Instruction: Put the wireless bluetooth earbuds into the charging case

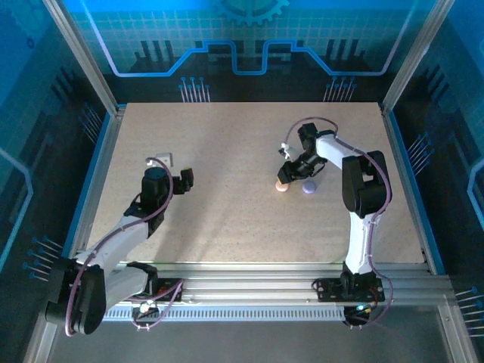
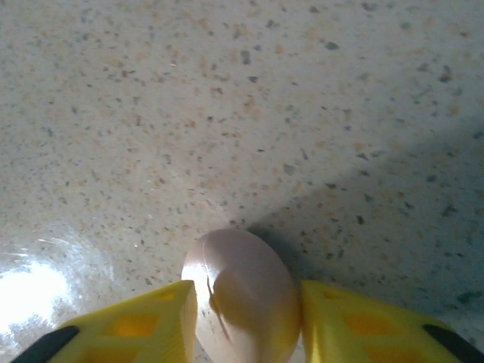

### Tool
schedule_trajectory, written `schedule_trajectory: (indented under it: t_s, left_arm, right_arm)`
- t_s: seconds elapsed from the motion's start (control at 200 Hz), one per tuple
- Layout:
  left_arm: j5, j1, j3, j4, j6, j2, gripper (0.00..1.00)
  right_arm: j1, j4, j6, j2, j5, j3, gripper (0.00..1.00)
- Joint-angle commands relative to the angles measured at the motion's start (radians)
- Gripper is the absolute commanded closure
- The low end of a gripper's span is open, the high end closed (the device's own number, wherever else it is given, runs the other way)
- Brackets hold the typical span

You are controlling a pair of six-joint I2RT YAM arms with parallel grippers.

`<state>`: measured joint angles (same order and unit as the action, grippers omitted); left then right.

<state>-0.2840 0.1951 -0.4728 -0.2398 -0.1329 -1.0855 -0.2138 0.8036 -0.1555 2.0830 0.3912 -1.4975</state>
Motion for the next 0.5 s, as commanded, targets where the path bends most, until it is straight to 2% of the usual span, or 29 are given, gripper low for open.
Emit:
schedule_trajectory:
  t_s: [0.0,0.26,0.38,0.405,0.415,0.43,0.44,0.495]
  left_arm:
    - [-0.032,-0.02,-0.023,0.014,-0.009,-0.015,0.11]
    - [-0.073,-0.081,-0.033,-0.018,0.013,-0.059,0.08]
    - [-0.087,-0.109,-0.032,-0.064,0.033,-0.099,0.05]
    - [-0.089,-0.113,-0.031,-0.079,0.042,-0.108,0.05]
    - [-0.091,-0.116,-0.029,-0.084,0.045,-0.111,0.05]
    - [-0.092,-0.118,-0.027,-0.095,0.051,-0.115,0.04]
    - [-0.092,-0.119,-0.026,-0.102,0.053,-0.119,0.04]
    - [-0.094,-0.127,-0.012,-0.137,0.061,-0.133,0.01]
  right_arm:
    - [0.011,0.003,0.032,-0.026,-0.054,0.002,0.55]
    - [0.014,-0.123,0.072,-0.191,-0.148,0.054,0.5]
    - [0.027,-0.293,0.109,-0.314,-0.255,0.187,0.4]
    - [0.032,-0.325,0.122,-0.338,-0.276,0.217,0.35]
    - [0.033,-0.339,0.128,-0.346,-0.286,0.229,0.31]
    - [0.037,-0.357,0.134,-0.359,-0.298,0.246,0.07]
    - [0.04,-0.367,0.138,-0.368,-0.307,0.258,0.02]
    - [0.046,-0.429,0.155,-0.42,-0.356,0.324,0.0]
